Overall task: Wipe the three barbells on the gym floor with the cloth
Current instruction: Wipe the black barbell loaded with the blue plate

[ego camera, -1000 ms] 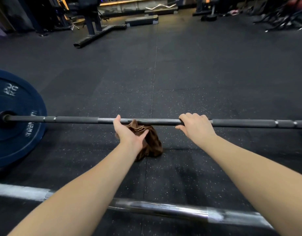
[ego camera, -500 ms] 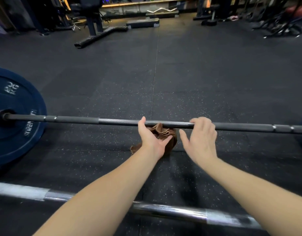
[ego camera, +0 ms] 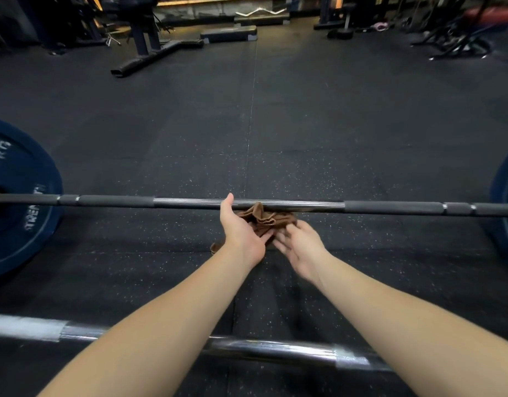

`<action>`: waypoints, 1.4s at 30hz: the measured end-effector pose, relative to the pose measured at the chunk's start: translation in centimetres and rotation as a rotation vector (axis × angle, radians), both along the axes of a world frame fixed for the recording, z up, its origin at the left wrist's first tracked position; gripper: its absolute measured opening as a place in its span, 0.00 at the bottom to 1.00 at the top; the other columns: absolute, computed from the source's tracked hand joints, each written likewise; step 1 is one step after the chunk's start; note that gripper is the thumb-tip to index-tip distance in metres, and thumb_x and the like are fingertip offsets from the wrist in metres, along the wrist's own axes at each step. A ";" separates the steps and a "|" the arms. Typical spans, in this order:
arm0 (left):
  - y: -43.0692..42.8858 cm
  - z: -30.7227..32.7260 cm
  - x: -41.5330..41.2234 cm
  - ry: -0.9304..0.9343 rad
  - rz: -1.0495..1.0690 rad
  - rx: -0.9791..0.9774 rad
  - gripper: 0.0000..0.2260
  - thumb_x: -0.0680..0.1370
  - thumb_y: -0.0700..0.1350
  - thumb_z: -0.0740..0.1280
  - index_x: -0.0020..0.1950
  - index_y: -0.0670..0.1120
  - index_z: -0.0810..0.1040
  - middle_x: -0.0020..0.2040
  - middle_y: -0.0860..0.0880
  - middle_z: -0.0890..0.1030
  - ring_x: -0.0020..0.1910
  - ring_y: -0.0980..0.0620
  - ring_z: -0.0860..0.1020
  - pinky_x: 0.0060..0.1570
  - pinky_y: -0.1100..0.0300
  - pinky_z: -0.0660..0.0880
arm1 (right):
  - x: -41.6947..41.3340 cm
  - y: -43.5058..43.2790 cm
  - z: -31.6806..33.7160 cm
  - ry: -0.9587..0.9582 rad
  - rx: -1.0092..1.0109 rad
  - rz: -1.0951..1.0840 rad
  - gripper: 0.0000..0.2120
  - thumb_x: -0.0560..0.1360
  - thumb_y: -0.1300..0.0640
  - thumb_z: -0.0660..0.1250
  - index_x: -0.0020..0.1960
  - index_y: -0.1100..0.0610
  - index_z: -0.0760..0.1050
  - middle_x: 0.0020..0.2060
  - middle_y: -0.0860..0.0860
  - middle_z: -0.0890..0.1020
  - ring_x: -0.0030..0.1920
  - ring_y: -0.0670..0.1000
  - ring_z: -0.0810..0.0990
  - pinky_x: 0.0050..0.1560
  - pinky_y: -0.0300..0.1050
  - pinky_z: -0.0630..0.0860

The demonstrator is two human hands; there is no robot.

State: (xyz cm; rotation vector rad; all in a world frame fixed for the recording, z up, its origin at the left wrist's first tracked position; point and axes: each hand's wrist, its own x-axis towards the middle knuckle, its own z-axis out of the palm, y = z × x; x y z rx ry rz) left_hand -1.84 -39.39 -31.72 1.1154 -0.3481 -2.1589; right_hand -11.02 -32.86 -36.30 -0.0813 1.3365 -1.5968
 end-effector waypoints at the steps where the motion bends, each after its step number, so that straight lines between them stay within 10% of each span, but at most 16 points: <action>1: 0.0 0.0 0.2 -0.060 -0.029 -0.022 0.32 0.76 0.66 0.65 0.67 0.42 0.77 0.58 0.40 0.83 0.58 0.39 0.82 0.63 0.43 0.74 | -0.5 0.1 0.1 -0.002 -0.013 -0.031 0.13 0.86 0.65 0.52 0.65 0.61 0.72 0.56 0.59 0.84 0.60 0.56 0.83 0.63 0.56 0.79; 8: -0.6 0.5 3.9 -0.623 -0.286 -0.329 0.29 0.81 0.65 0.57 0.60 0.40 0.79 0.47 0.39 0.86 0.40 0.42 0.86 0.40 0.53 0.83 | -0.6 0.9 1.6 -0.162 -0.085 -0.024 0.14 0.88 0.55 0.47 0.66 0.51 0.69 0.59 0.58 0.83 0.59 0.60 0.82 0.55 0.63 0.77; 13: -2.3 3.1 5.4 -1.311 -0.265 -1.344 0.20 0.82 0.52 0.61 0.33 0.44 0.72 0.30 0.48 0.77 0.35 0.42 0.77 0.38 0.53 0.73 | -0.1 -1.0 2.0 -0.362 -0.101 -0.108 0.25 0.87 0.49 0.47 0.77 0.61 0.65 0.74 0.60 0.72 0.74 0.62 0.70 0.76 0.62 0.62; 18: -5.9 2.8 3.1 -1.289 -0.526 -1.768 0.15 0.84 0.48 0.61 0.70 0.47 0.75 0.64 0.47 0.79 0.64 0.44 0.74 0.65 0.45 0.69 | 0.3 -1.5 3.1 -0.392 -0.144 -0.274 0.20 0.87 0.52 0.50 0.64 0.64 0.74 0.69 0.60 0.75 0.71 0.61 0.73 0.68 0.53 0.69; 23: -6.4 -1.5 3.3 -1.369 -0.949 -1.720 0.21 0.87 0.53 0.51 0.81 0.57 0.60 0.75 0.53 0.69 0.76 0.48 0.63 0.79 0.44 0.46 | -1.2 -0.5 2.8 -0.402 -0.176 -0.330 0.19 0.87 0.56 0.50 0.65 0.65 0.74 0.63 0.60 0.78 0.64 0.60 0.78 0.69 0.53 0.70; 27: -6.7 -0.8 2.7 -1.393 -1.002 -1.663 0.20 0.87 0.54 0.48 0.80 0.59 0.61 0.75 0.52 0.69 0.76 0.46 0.64 0.79 0.45 0.48 | -3.8 1.0 2.6 -0.405 -0.173 -0.490 0.17 0.86 0.61 0.49 0.47 0.62 0.75 0.42 0.56 0.78 0.40 0.54 0.78 0.56 0.51 0.76; 32: -6.6 -1.3 2.4 -1.437 -0.945 -1.674 0.19 0.88 0.54 0.50 0.78 0.60 0.65 0.72 0.56 0.73 0.73 0.50 0.67 0.78 0.46 0.50 | -2.7 1.1 3.2 -0.357 -0.216 -0.459 0.20 0.78 0.70 0.49 0.49 0.62 0.80 0.33 0.55 0.78 0.32 0.51 0.76 0.49 0.44 0.73; 36: -7.0 -1.1 2.2 -1.424 -0.916 -1.691 0.17 0.87 0.54 0.54 0.76 0.58 0.70 0.68 0.57 0.77 0.69 0.51 0.72 0.76 0.43 0.54 | -1.8 0.1 2.9 -0.355 -0.180 -0.410 0.16 0.78 0.69 0.51 0.45 0.61 0.77 0.38 0.59 0.75 0.38 0.56 0.73 0.47 0.47 0.71; 42: -6.6 -0.4 1.9 -1.432 -0.976 -1.661 0.14 0.87 0.51 0.57 0.71 0.52 0.73 0.63 0.54 0.79 0.65 0.49 0.74 0.76 0.39 0.56 | -4.6 2.1 3.2 -0.304 -0.137 -0.485 0.16 0.82 0.65 0.51 0.47 0.63 0.76 0.55 0.66 0.82 0.59 0.62 0.80 0.72 0.61 0.69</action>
